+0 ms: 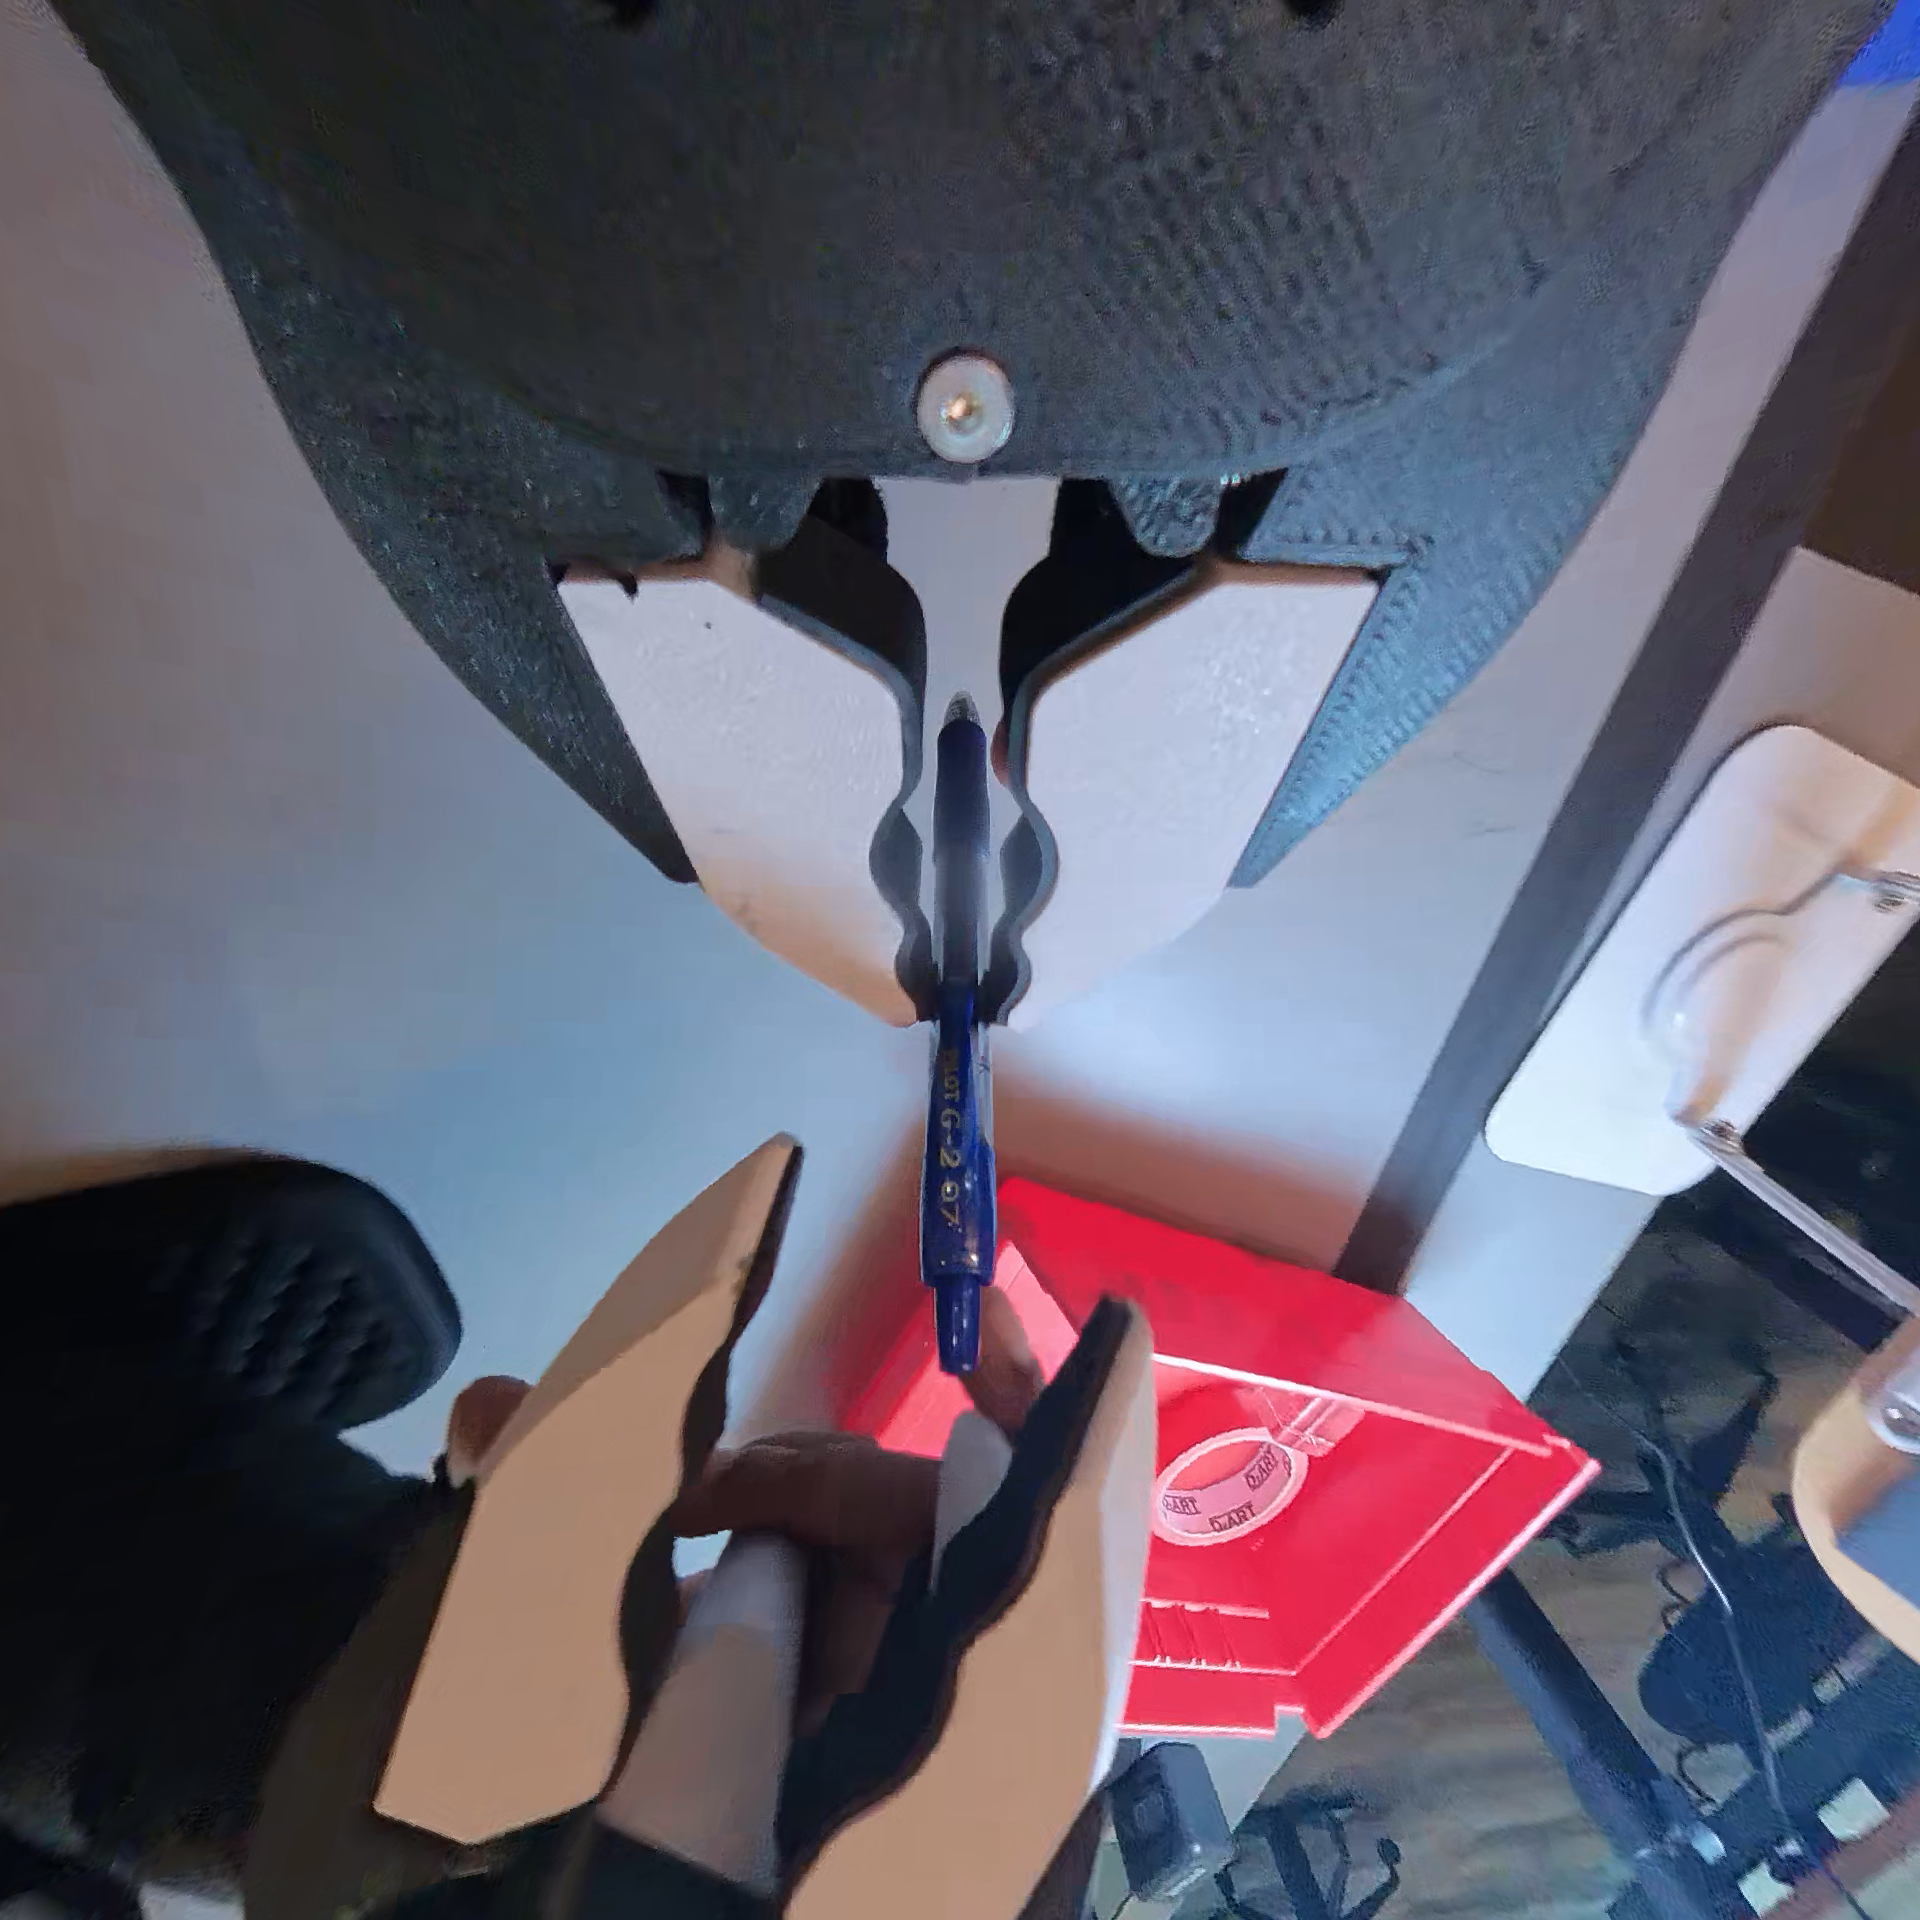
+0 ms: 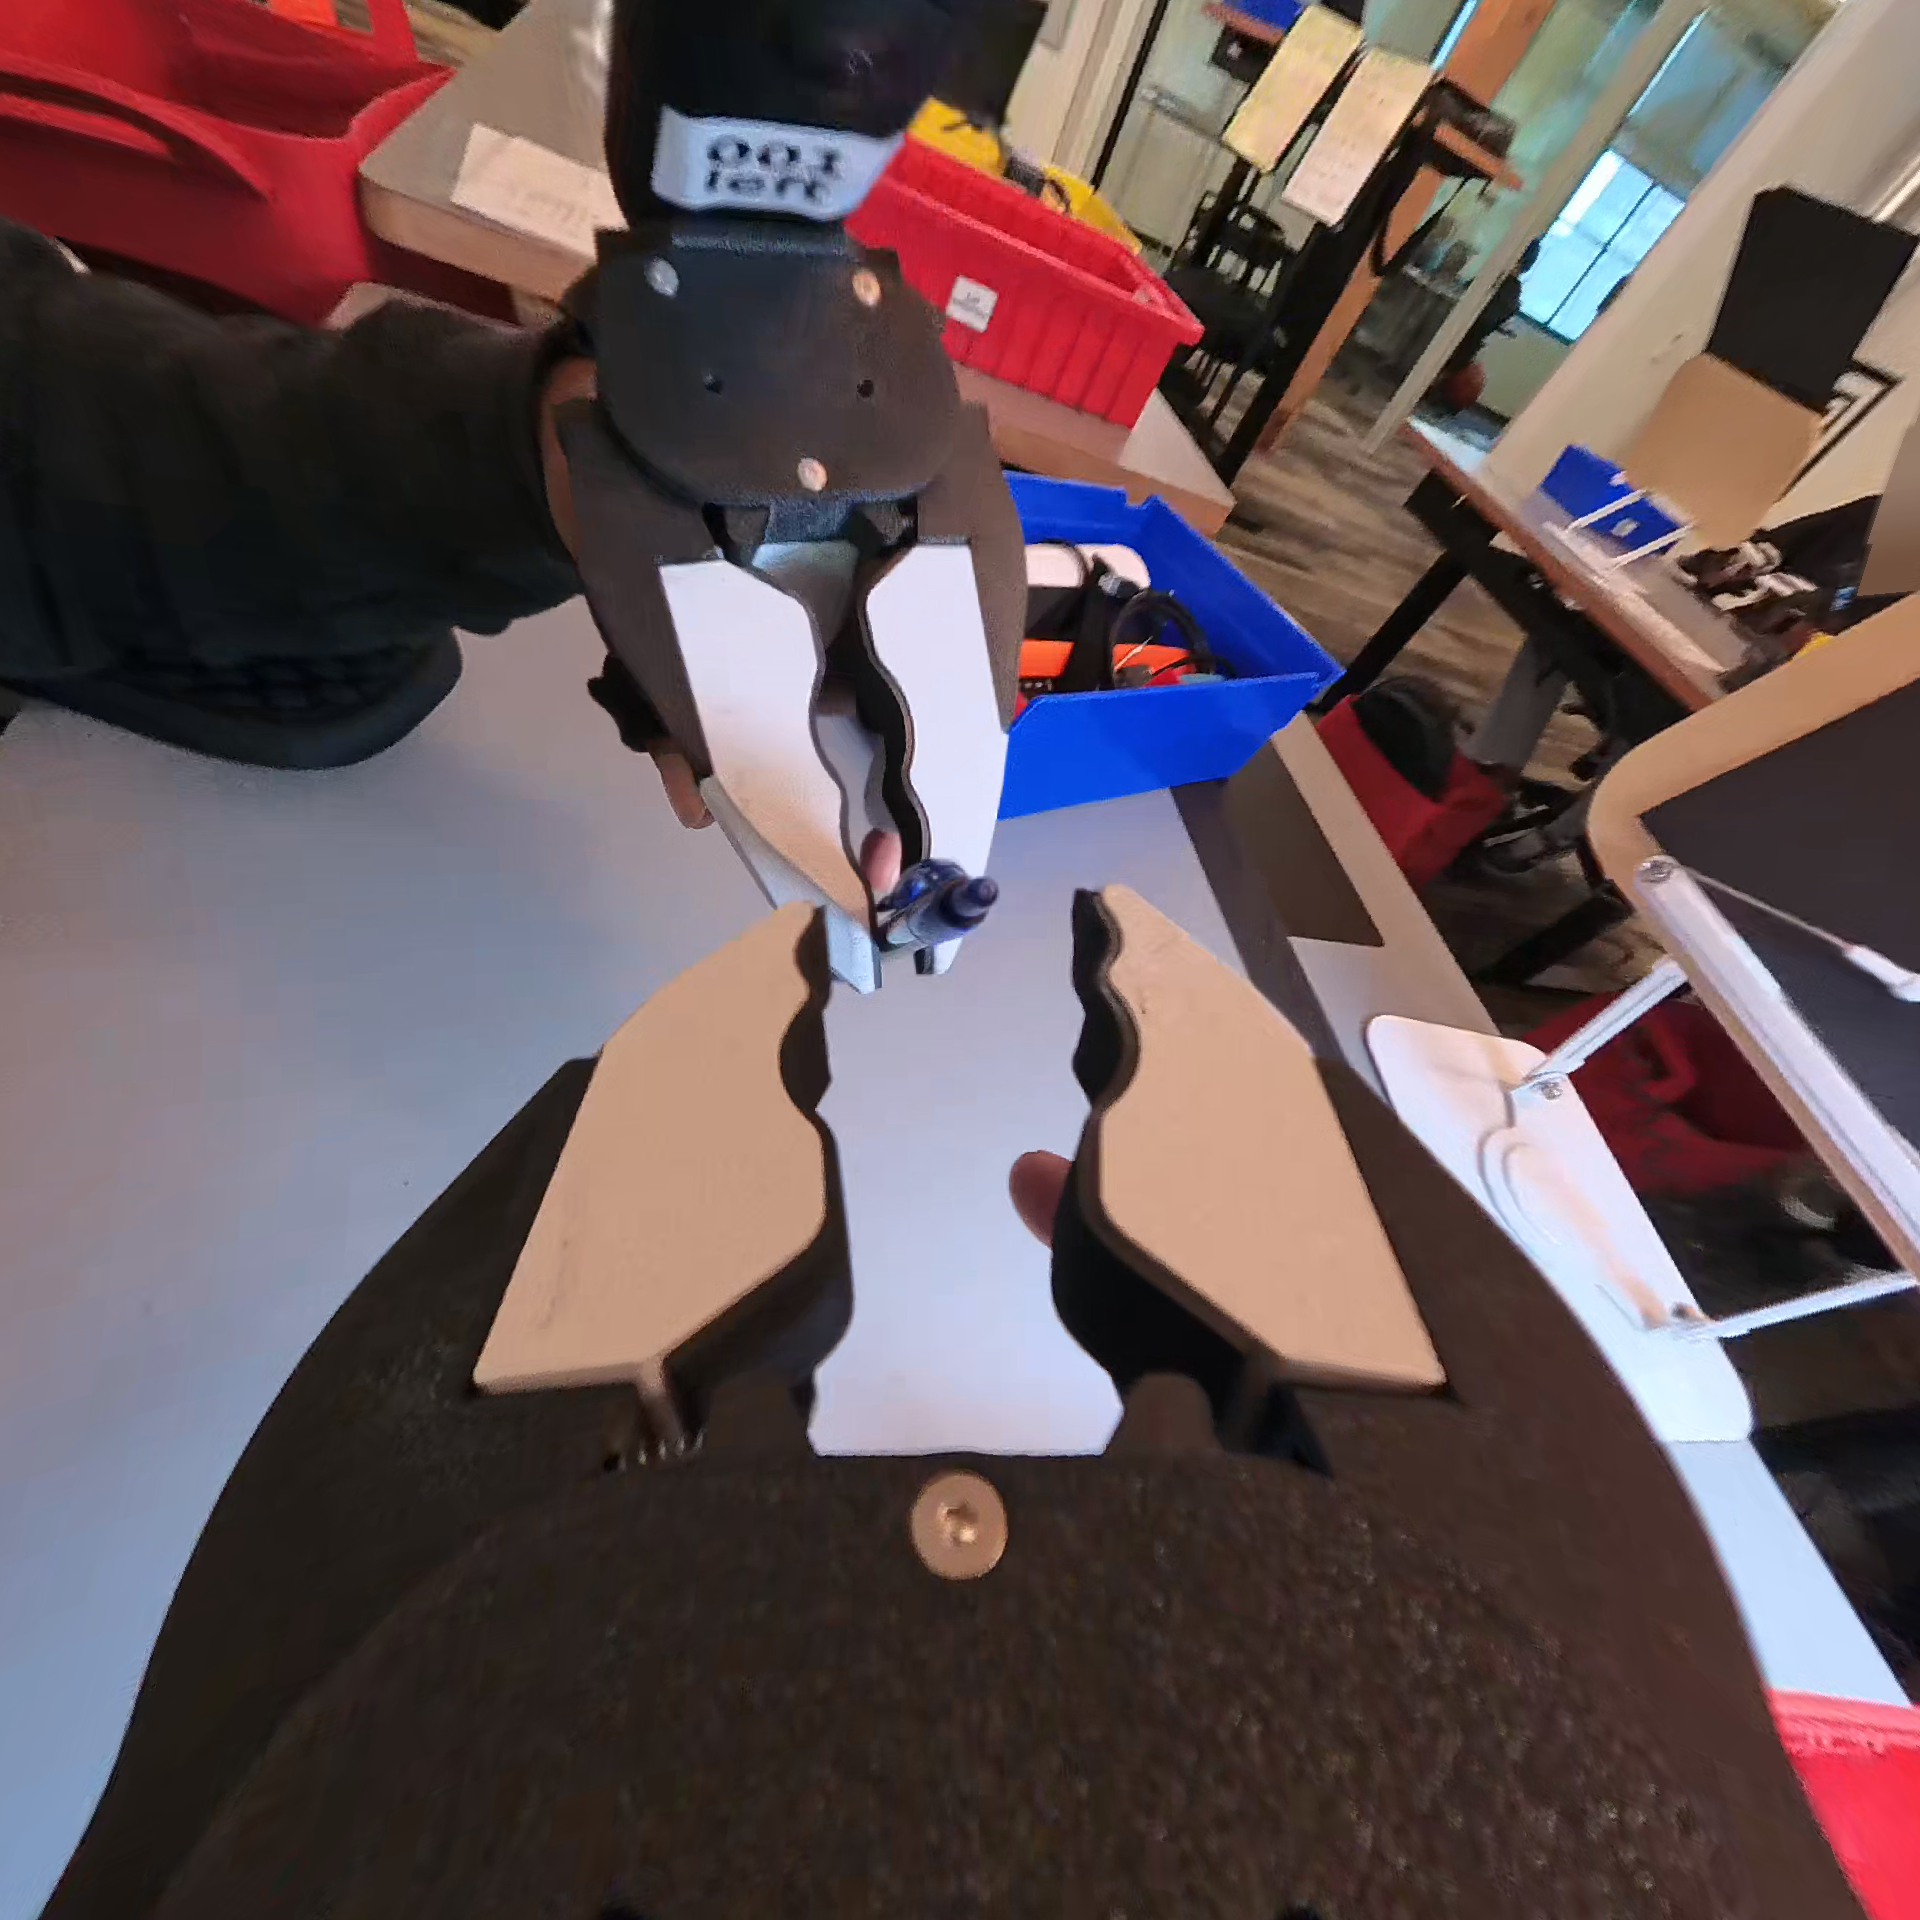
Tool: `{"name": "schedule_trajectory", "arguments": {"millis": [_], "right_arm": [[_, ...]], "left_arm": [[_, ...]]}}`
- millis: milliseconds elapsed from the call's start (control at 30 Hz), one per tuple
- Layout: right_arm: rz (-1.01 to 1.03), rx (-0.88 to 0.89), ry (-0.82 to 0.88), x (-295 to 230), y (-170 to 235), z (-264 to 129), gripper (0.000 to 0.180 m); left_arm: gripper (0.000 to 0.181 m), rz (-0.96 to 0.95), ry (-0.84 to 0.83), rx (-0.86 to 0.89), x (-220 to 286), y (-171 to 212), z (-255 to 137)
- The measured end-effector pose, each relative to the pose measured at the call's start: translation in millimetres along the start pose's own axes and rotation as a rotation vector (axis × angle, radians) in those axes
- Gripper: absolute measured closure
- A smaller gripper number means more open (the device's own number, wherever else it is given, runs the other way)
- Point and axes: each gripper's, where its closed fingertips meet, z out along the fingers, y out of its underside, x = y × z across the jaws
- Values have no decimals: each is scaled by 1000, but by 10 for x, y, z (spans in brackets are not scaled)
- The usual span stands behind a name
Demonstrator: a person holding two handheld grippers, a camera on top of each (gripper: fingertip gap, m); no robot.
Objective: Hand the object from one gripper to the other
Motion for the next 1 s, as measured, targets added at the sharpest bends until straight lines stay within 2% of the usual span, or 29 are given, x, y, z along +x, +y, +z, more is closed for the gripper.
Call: {"name": "schedule_trajectory", "arguments": {"millis": [100, 233, 300, 400, 500, 600, 700, 833, 1000], "right_arm": [[-42, -26, -30, -73, 69, 29, 165], [-121, -6, 15, -62, -16, 14, 168], [-169, 9, 78, 5, -96, -49, 168], [-336, 23, 290, 219, -251, -212, 169], [-542, 56, 484, 318, -432, -340, 169], [-778, 50, 636, 320, -494, -336, 169], [-938, 87, 735, 229, -516, -241, 168], [-1041, 115, 759, 89, -464, -69, 168], [-1074, 122, 758, 3, -427, 48, 168]], "left_arm": [[170, 78, -35, -19, 40, -14, 23], [168, 55, -63, 48, -42, -79, -20], [155, -12, -122, 111, -202, -146, -96], [130, -152, -123, 213, -374, -211, -239], [131, -382, 18, 375, -424, -299, -317], [128, -682, 291, 604, -393, -480, -393], [130, -915, 492, 793, -426, -582, -438], [132, -985, 634, 893, -361, -695, -492], [165, -914, 495, 864, -402, -674, -505]]}}
